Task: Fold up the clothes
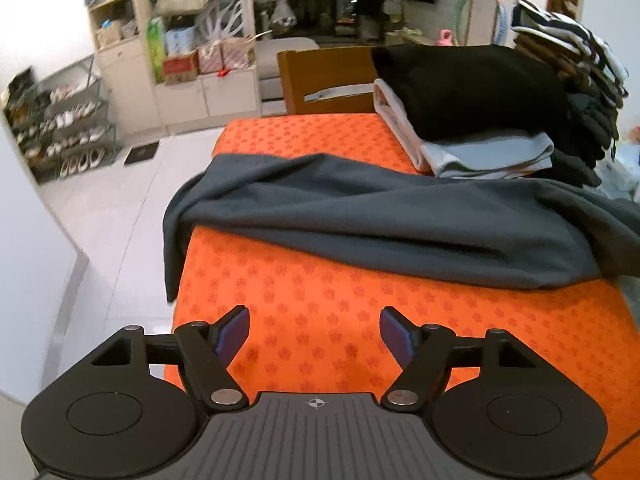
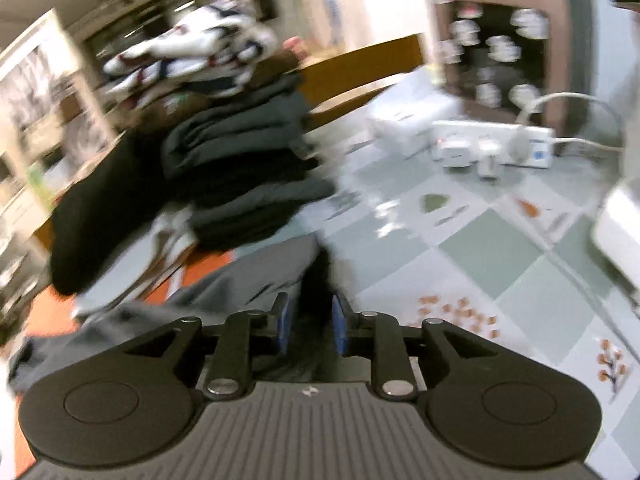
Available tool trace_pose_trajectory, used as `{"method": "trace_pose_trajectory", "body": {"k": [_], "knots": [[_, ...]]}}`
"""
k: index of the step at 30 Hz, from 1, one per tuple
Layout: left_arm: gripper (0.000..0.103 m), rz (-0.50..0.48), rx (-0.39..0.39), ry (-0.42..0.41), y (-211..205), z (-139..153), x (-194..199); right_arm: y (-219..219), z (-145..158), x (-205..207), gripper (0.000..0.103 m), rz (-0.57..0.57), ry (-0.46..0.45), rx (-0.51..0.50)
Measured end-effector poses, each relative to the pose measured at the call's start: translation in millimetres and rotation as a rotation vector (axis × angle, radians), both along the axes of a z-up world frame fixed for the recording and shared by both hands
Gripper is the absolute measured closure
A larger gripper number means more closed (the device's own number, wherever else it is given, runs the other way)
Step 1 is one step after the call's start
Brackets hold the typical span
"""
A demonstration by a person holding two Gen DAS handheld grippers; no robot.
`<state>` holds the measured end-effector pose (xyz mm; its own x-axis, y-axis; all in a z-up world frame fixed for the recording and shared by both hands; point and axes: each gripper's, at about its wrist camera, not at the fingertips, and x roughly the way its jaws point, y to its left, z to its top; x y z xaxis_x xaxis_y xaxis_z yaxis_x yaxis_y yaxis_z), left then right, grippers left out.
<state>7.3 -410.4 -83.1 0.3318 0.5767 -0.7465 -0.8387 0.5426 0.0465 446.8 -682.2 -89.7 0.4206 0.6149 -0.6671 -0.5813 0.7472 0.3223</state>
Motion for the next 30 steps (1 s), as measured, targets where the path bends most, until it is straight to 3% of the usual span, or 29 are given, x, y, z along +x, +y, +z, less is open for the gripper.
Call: {"method": "trace_pose_trajectory", "body": {"k": [4, 10, 14, 21, 26, 27, 28, 30], "knots": [[0.023, -0.090, 0.060, 0.037, 21, -5, 15, 18, 1, -22, 0.065, 0.158, -0.001, -0.006], [0.023, -0.199, 0.121, 0.116, 66, -22, 37, 61, -2, -56, 0.064, 0.415, -0.070, -0.104], [0.023, -0.267, 0.154, 0.166, 94, -37, 53, 83, -8, -62, 0.064, 0.489, -0.132, -0.182], [0.027, -0.418, 0.157, 0.286, 121, -73, 76, 108, -28, -57, 0.057, 0.593, -0.134, -0.288], [0.048, -0.460, 0.170, 0.283, 117, -86, 77, 122, -43, -68, 0.052, 0.680, -0.208, -0.395], [0.066, -0.464, 0.187, 0.285, 114, -86, 77, 123, -46, -70, 0.054, 0.688, -0.230, -0.415], [0.092, -0.465, 0.209, 0.289, 111, -87, 77, 124, -49, -72, 0.058, 0.695, -0.252, -0.436], [0.094, -0.430, 0.278, 0.287, 103, -83, 75, 123, -50, -72, 0.093, 0.690, -0.276, -0.457]]}}
